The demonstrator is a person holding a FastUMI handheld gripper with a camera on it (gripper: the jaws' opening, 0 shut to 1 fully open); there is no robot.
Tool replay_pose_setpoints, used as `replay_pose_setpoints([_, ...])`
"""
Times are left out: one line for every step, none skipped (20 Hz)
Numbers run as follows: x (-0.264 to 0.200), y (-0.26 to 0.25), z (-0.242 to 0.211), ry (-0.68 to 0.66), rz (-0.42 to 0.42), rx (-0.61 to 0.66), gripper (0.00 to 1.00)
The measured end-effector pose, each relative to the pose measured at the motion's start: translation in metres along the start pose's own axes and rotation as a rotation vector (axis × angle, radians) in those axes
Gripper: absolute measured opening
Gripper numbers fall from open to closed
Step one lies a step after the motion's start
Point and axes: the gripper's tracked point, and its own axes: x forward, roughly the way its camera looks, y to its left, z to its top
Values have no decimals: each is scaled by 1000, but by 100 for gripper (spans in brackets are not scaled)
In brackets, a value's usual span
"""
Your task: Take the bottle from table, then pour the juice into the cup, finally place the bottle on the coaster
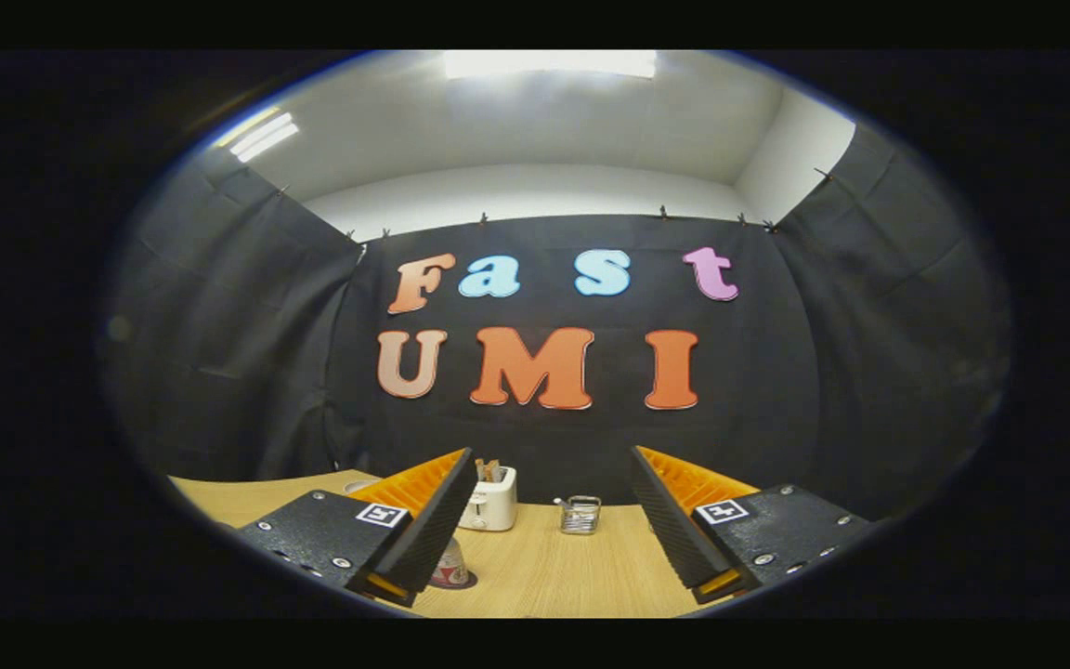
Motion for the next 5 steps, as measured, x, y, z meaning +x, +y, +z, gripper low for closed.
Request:
replay_pose_setpoints([2, 3, -2, 8, 4, -2, 97])
replay_pose_setpoints([5, 5, -5, 16, 5, -7, 97])
replay_pose_setpoints([8, 7, -7, 21, 6, -13, 97])
replay_pose_setpoints([10, 10, -7, 25, 5, -13, 97])
replay_pose_setpoints([11, 13, -6, 23, 9, -11, 97])
